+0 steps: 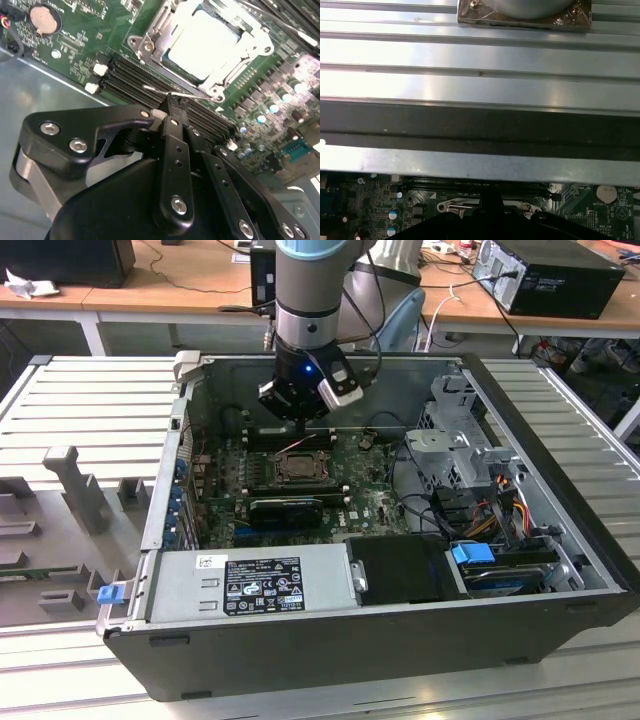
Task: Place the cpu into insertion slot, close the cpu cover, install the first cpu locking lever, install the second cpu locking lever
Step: 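Install the first cpu locking lever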
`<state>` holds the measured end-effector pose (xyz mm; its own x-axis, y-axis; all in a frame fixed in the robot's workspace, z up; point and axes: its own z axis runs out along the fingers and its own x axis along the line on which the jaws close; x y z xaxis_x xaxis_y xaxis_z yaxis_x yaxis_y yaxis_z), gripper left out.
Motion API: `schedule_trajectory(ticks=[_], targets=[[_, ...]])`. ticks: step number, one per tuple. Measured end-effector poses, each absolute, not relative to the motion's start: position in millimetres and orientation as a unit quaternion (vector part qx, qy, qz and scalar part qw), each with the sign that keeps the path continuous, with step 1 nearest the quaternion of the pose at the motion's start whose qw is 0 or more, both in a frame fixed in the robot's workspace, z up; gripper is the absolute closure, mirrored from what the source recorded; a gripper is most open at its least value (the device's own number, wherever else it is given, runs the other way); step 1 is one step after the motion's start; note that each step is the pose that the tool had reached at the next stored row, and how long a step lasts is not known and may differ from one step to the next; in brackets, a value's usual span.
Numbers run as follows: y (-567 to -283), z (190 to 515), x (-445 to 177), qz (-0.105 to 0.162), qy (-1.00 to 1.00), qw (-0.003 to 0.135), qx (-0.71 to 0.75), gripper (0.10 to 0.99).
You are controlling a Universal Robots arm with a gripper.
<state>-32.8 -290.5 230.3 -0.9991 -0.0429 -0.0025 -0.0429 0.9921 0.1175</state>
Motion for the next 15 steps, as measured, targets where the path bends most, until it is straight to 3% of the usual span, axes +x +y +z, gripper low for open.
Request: schedule_trajectory(ticks=[15], targets=[[-290, 219, -20, -0.059, -0.998, 0.001, 0.035, 0.98]])
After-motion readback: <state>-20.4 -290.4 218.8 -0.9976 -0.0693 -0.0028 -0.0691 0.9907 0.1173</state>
